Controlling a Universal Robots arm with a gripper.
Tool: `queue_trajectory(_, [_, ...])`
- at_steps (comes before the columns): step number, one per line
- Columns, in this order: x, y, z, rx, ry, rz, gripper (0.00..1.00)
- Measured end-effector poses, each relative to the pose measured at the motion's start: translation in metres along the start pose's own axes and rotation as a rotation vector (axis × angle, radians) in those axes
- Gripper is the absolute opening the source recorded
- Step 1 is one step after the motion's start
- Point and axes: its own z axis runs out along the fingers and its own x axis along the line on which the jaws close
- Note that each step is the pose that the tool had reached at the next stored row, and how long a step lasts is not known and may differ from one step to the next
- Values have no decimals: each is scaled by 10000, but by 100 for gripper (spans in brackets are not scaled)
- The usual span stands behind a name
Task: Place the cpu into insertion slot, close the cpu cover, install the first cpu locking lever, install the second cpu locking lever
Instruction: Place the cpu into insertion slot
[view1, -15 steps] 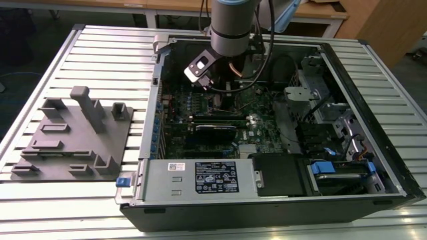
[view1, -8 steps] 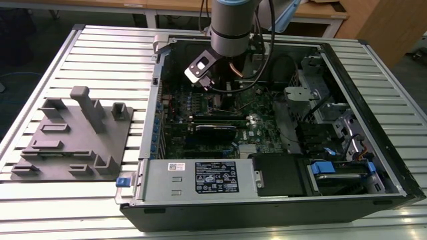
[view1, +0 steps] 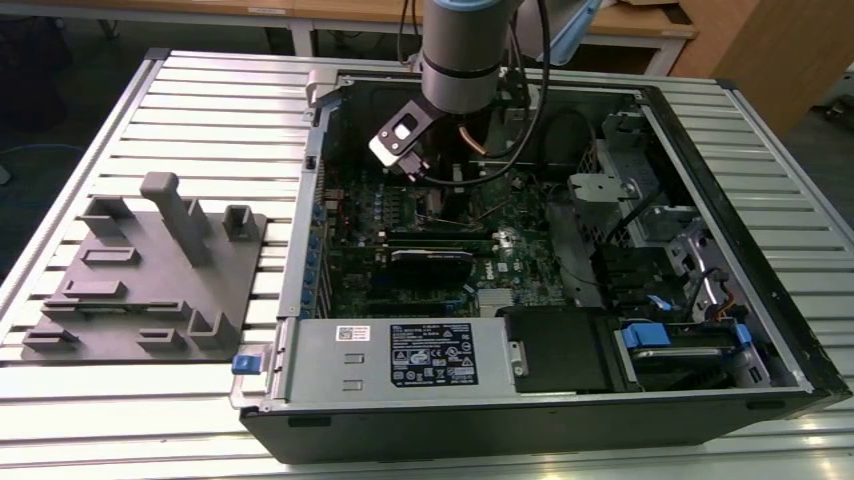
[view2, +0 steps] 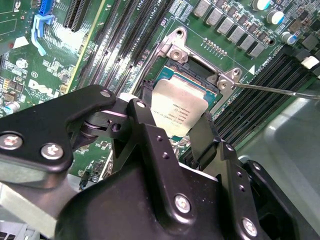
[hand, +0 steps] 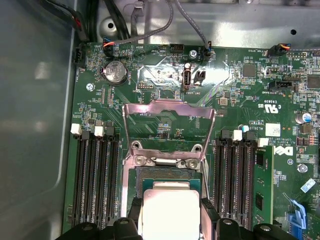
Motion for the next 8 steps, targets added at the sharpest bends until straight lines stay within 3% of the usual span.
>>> queue_trajectory(8, [-1,-1,35,5,6,-116,54])
